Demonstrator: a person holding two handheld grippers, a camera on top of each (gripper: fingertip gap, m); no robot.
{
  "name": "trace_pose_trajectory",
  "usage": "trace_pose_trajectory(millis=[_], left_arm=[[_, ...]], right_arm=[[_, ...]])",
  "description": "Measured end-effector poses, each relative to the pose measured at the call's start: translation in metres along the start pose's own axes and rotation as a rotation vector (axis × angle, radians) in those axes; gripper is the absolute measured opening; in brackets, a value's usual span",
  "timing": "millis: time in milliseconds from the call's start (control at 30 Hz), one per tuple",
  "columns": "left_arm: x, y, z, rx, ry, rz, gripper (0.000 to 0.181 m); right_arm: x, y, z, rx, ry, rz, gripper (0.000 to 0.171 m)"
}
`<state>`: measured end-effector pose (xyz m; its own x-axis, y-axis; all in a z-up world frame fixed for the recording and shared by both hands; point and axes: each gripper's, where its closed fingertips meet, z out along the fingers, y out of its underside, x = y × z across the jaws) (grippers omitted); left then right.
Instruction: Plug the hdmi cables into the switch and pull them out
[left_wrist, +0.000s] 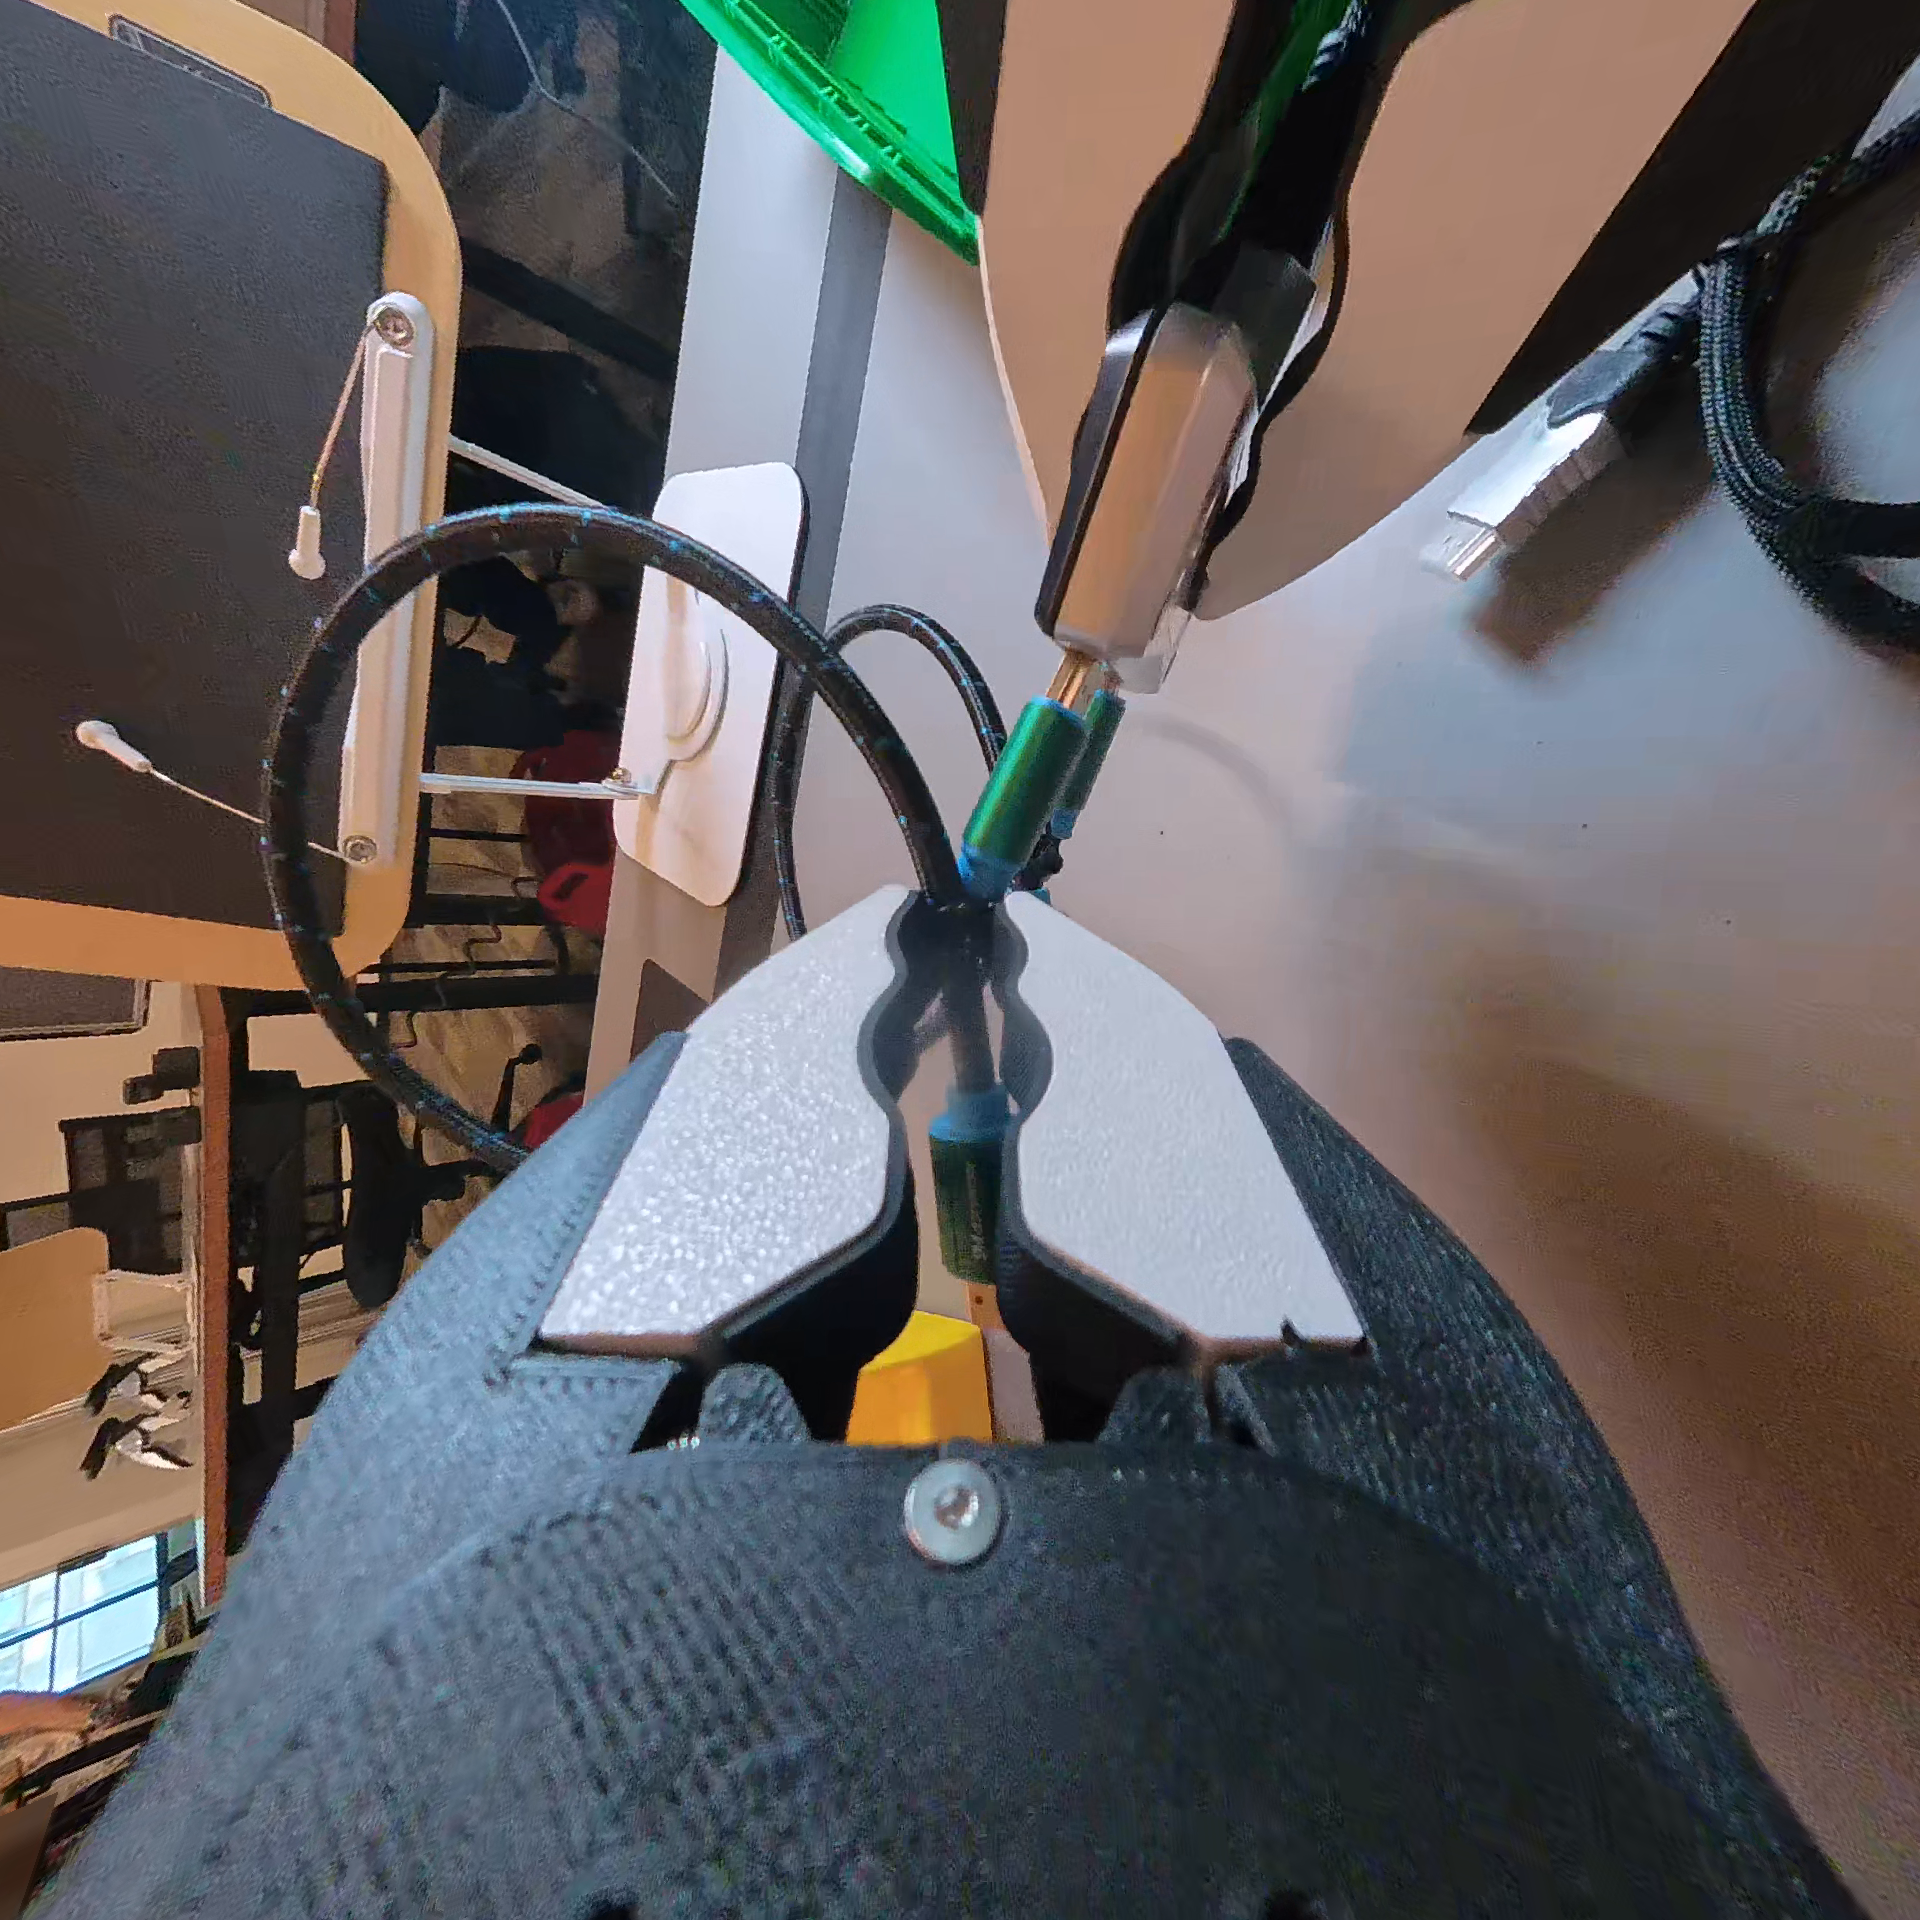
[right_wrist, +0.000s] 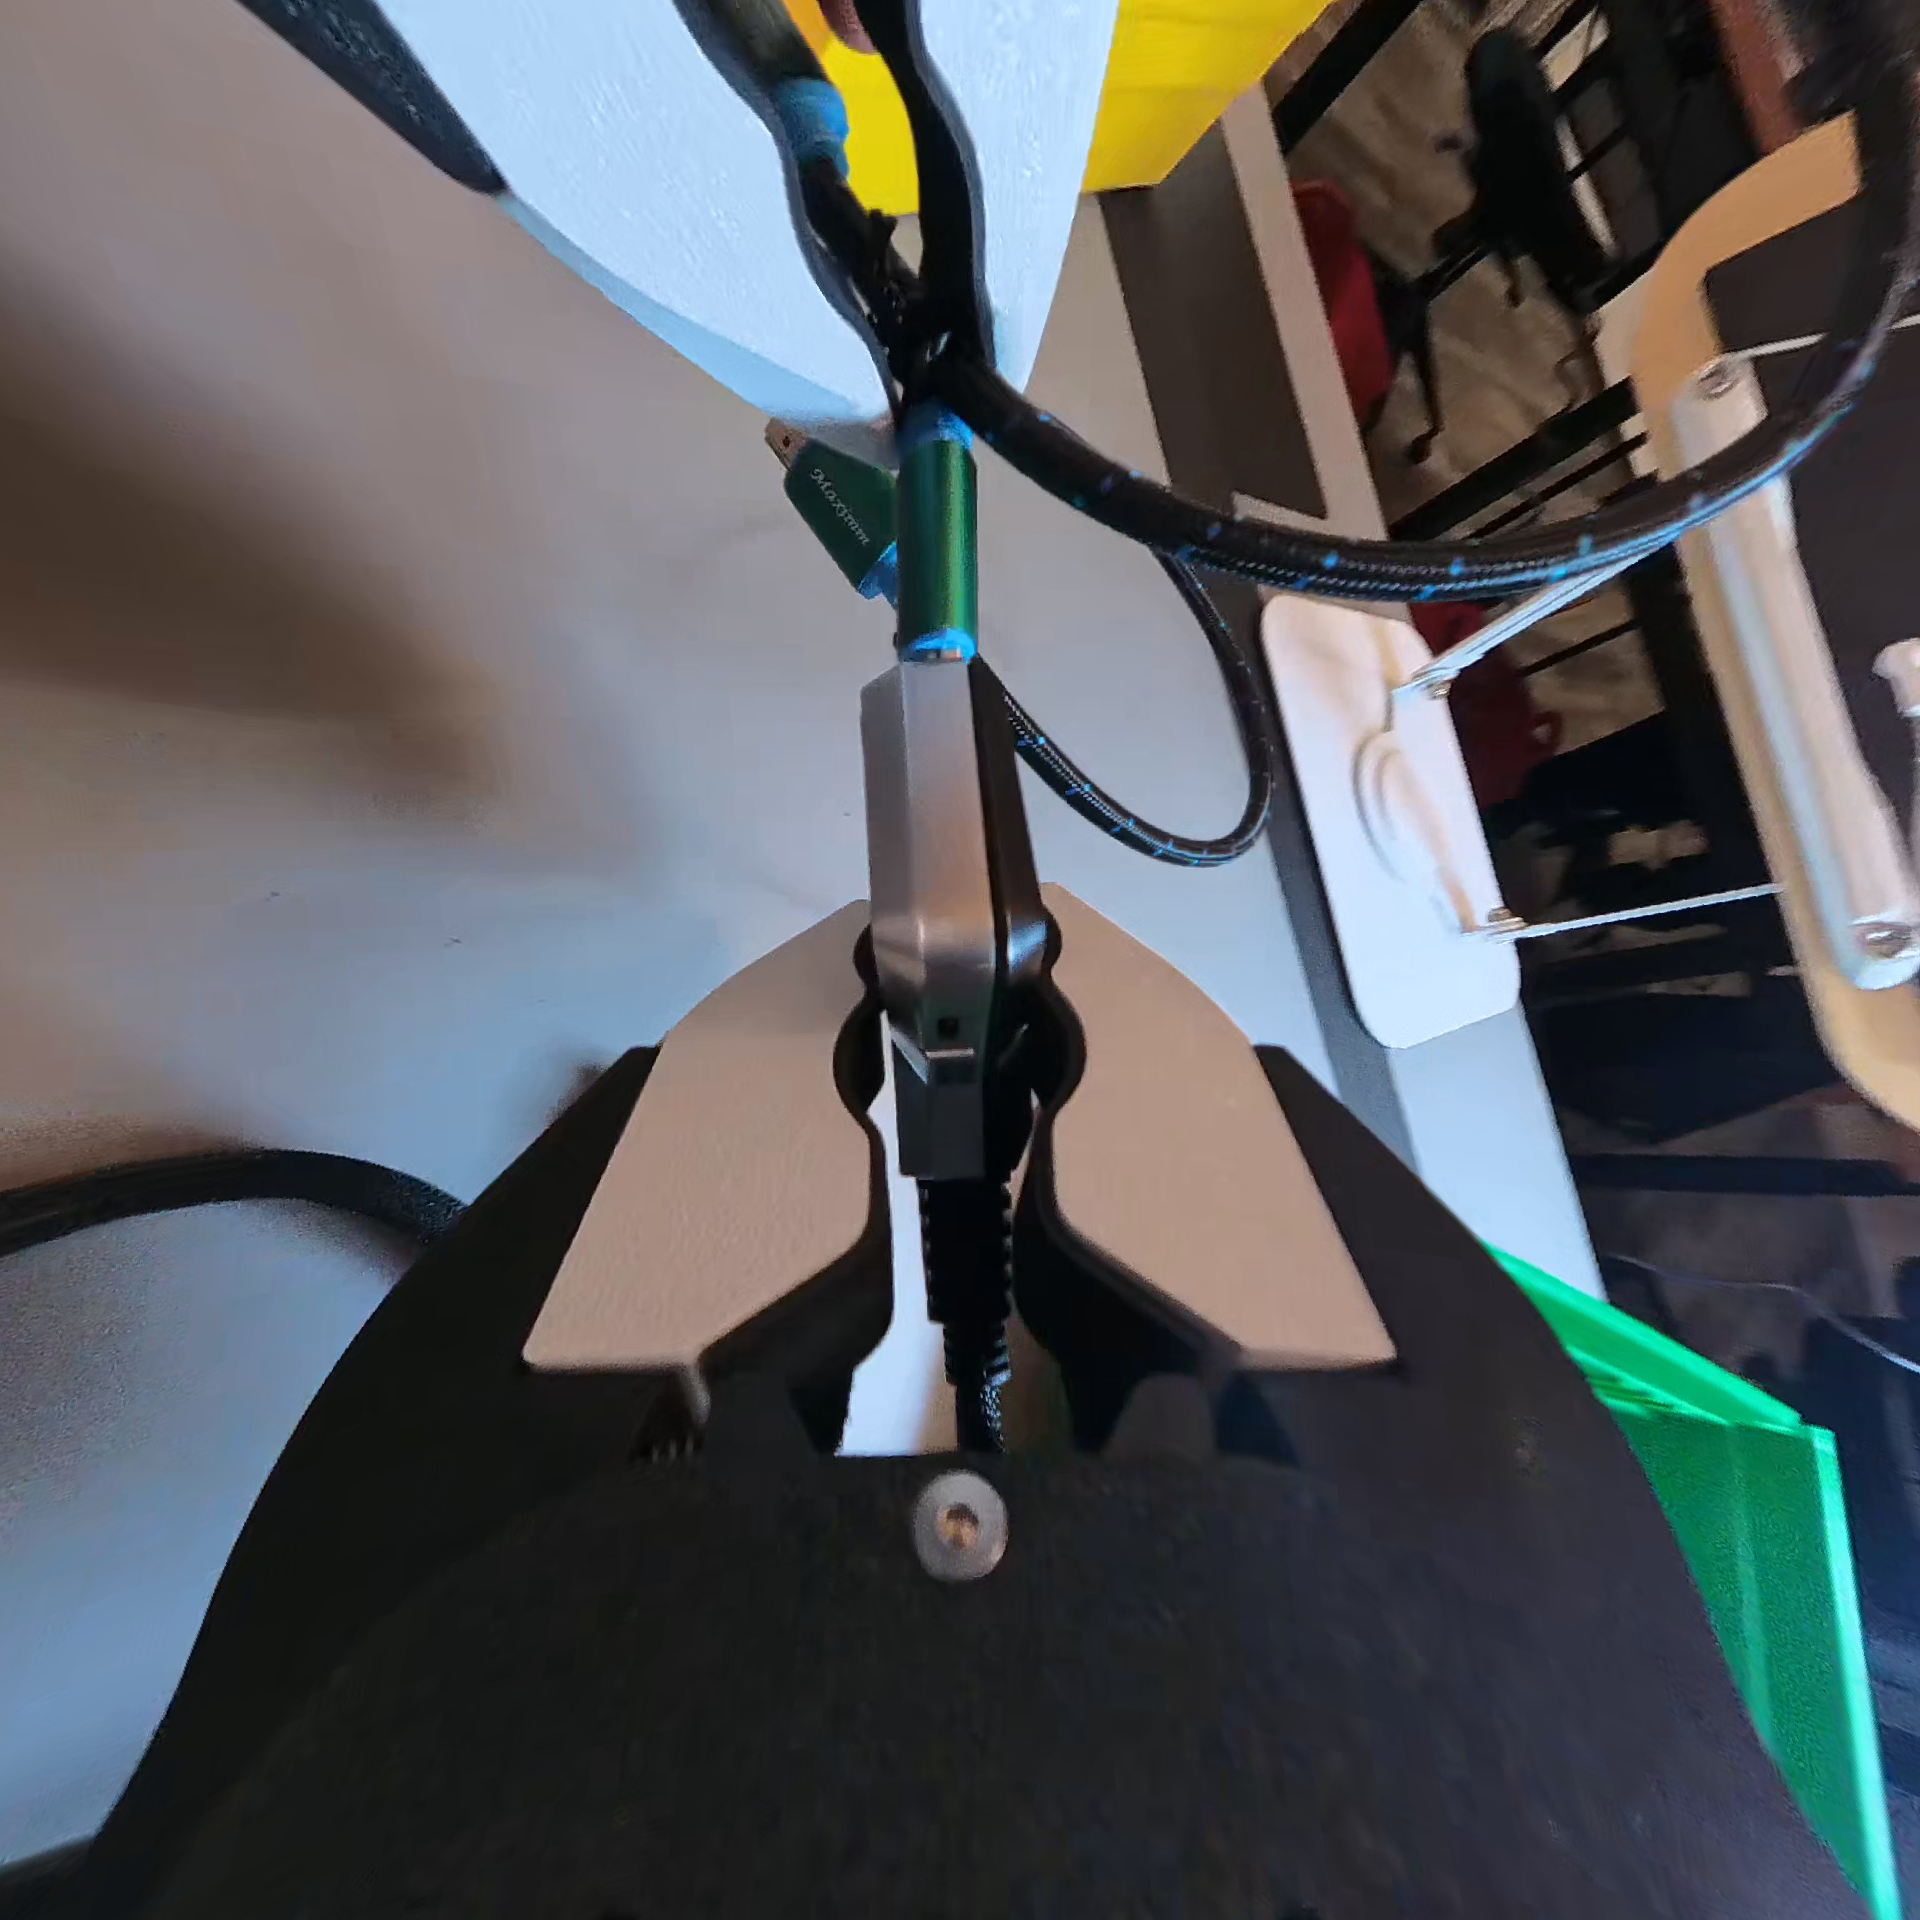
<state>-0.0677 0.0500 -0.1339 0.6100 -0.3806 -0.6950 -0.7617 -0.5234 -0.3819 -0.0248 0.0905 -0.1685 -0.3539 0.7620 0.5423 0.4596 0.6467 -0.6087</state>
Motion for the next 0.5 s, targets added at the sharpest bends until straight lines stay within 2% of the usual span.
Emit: trace_pose_trajectory(millis=[133, 400, 500], left_arm=[[0.002, 0.0, 0.0, -0.002, 0.014, -0.01, 0.012], [0.01, -0.005, -0.005, 0.161, 0.214, -0.152, 0.011], [0.018, -0.008, -0.006, 0.186, 0.264, -0.146, 0.012]], right_arm=[[-0.007, 0.001, 0.003, 0.015, -0.081, 0.092, 0.023], [-0.017, -0.007, -0.004, 0.136, -0.226, 0.225, 0.022], [-0.022, 0.0, -0.002, 0.098, -0.247, 0.219, 0.022]])
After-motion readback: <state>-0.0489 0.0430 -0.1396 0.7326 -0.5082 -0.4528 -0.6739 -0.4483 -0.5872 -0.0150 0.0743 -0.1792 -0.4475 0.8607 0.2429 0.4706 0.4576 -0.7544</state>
